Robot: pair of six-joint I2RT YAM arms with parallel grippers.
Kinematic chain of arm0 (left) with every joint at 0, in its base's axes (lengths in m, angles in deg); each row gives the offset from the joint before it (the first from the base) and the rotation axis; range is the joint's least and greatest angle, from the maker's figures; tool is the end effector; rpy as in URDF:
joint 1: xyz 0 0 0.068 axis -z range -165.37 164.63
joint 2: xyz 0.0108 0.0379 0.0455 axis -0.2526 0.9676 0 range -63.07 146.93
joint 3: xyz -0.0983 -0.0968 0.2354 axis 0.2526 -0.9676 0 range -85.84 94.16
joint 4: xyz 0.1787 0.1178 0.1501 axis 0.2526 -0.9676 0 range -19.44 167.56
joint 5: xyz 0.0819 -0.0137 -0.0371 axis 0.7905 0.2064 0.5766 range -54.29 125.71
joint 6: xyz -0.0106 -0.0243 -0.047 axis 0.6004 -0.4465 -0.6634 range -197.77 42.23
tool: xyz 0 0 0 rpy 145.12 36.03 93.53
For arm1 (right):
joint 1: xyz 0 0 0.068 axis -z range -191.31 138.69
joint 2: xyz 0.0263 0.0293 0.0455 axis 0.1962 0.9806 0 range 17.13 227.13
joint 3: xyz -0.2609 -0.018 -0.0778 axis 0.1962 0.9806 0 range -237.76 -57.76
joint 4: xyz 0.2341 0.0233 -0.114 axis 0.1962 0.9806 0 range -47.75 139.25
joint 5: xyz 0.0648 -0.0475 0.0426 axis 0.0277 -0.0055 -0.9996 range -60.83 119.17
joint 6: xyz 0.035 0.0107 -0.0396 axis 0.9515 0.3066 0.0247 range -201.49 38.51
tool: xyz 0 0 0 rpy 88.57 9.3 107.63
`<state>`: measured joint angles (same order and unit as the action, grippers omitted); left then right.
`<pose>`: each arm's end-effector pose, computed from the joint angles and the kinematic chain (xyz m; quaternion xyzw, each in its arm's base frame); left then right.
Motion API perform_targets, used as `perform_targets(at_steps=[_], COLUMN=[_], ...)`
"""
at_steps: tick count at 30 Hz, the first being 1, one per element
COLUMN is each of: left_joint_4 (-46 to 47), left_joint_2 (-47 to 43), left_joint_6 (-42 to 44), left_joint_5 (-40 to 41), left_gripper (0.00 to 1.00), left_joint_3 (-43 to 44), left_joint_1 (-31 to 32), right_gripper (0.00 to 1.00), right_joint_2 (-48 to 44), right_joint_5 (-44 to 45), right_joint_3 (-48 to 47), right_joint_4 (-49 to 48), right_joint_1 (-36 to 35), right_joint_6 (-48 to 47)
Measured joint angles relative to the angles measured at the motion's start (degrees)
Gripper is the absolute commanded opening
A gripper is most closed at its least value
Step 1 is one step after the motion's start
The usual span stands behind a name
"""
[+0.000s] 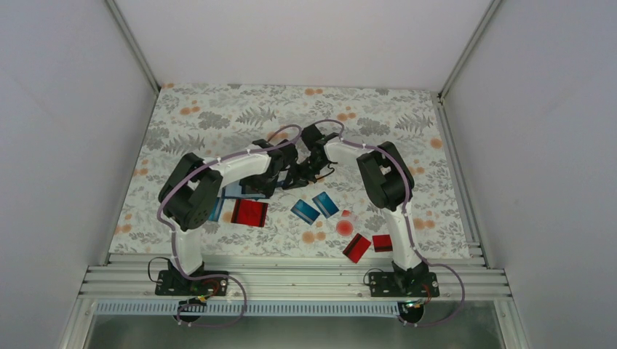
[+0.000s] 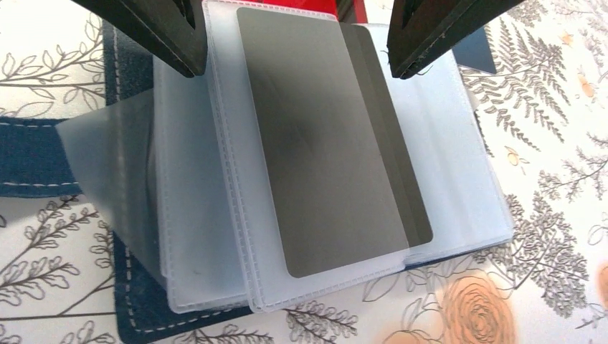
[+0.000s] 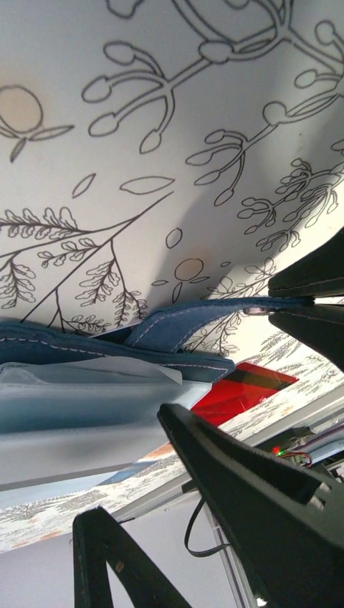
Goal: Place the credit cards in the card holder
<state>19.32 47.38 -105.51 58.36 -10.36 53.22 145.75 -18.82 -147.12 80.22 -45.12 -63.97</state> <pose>0.2754 -0.2022 0.1629 0.0981 0.9752 0.1794 0.0844 0.3460 0.2635 0.1158 0.1734 -0.8924 -0.4082 0.0834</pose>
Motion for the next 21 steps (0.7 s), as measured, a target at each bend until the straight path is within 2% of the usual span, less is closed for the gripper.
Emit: perform_targets(at_steps=[11, 21], left_joint_4=[-0.5, 0.3], left_joint_2=[-4.5, -6.2], left_joint_6=[-1.0, -1.4], left_joint_5=[1.1, 1.3], left_gripper=[0.47, 0.46], left_joint_3=[0.0, -3.0], left_joint_1=[-1.3, -3.0], right_gripper=[0.04, 0.04], right_joint_2=[0.0, 0.0], right_joint_5=[1.2, 1.3], right_joint_3=[0.0, 0.0], right_joint_4=[0.4, 0.4], right_joint_1=[0.0, 0.0], right_joint_6=[0.0, 0.0])
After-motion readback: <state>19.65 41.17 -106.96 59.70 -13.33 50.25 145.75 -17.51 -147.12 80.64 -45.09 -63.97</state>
